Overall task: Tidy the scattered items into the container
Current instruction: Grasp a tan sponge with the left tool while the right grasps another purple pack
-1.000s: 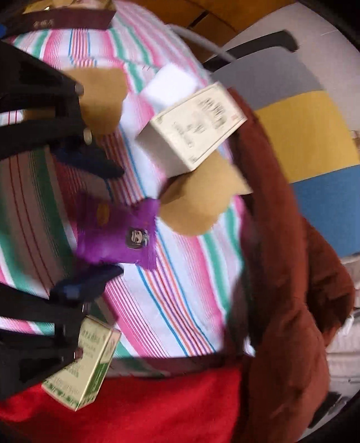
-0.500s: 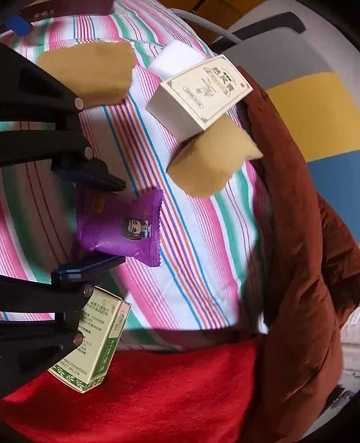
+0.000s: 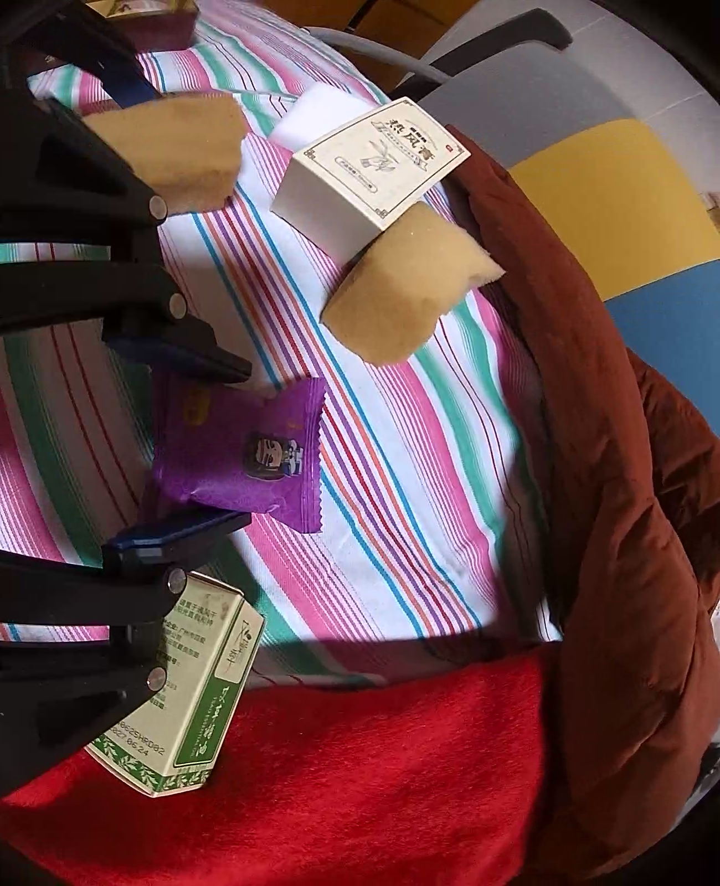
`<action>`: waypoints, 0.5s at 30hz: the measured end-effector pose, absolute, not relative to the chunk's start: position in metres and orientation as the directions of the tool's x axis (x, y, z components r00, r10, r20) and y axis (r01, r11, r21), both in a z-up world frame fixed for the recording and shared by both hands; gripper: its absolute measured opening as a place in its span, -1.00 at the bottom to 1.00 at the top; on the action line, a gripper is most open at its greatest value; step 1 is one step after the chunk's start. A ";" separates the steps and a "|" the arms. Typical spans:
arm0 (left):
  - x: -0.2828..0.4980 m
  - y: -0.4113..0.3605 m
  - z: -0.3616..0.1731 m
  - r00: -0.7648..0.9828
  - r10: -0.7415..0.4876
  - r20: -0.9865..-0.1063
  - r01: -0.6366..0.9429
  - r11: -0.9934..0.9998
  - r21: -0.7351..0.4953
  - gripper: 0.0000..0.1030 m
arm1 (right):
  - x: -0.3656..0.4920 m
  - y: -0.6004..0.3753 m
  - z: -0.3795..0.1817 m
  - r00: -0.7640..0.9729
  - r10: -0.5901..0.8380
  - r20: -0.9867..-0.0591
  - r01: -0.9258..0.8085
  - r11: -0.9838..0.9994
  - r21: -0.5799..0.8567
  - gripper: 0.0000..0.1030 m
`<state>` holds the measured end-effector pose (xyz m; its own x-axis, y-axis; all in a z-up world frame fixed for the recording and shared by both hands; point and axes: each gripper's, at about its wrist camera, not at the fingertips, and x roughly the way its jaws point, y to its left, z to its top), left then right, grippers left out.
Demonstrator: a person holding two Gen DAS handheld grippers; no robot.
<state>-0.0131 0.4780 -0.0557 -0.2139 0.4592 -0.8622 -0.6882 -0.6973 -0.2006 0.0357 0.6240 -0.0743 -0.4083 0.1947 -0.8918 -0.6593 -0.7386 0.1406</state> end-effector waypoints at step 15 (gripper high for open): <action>0.013 0.414 -0.067 -0.284 0.609 -0.740 -0.761 -0.613 -0.213 -0.01 | 0.036 0.599 -0.069 -0.409 0.206 -0.889 -0.601 -0.794 0.093 -0.11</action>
<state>0.0130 0.4140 -0.0667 -0.2843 0.6095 -0.7401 -0.7609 -0.6131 -0.2126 0.0361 0.5989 -0.0692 -0.4094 0.2057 -0.8889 -0.6008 -0.7940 0.0930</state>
